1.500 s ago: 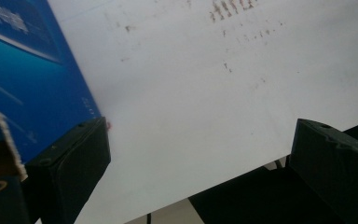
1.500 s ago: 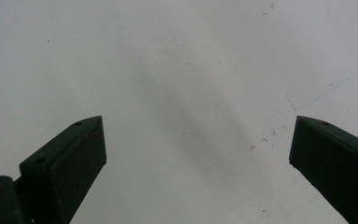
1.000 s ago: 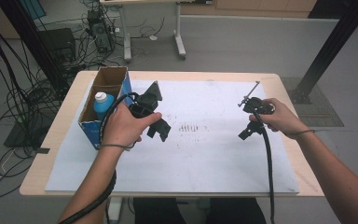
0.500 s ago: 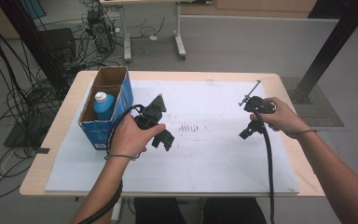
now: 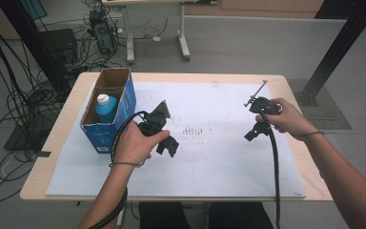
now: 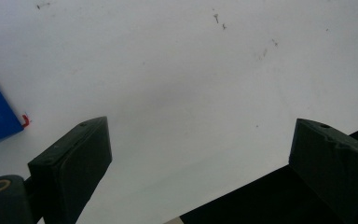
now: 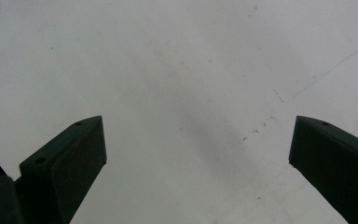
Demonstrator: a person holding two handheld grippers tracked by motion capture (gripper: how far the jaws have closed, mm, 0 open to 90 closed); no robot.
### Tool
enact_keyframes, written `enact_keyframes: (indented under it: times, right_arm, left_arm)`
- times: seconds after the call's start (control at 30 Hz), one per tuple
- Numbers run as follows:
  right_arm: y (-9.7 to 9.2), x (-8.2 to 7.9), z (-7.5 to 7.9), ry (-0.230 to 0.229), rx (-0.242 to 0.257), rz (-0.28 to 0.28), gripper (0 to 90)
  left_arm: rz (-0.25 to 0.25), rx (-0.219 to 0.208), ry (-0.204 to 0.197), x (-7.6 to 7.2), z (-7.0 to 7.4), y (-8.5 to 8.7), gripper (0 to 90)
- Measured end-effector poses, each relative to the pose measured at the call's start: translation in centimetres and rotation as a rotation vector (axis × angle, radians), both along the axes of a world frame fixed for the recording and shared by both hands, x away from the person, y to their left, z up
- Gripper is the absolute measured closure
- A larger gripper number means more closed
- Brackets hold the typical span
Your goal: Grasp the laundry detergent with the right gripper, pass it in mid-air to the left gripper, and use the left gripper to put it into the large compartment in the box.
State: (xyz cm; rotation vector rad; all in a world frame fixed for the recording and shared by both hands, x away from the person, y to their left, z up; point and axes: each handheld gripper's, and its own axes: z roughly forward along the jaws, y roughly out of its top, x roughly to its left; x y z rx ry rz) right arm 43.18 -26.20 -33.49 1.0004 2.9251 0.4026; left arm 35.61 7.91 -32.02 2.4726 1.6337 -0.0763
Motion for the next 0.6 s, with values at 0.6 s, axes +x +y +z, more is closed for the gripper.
enact_keyframes:
  times: [0.6]
  right_arm:
    - [-0.29,0.10,0.09,-0.002,-0.013,-0.003,3.8]
  left_arm:
    - [-0.002,-0.008,-0.002,0.15,0.22,-0.23,6.1]
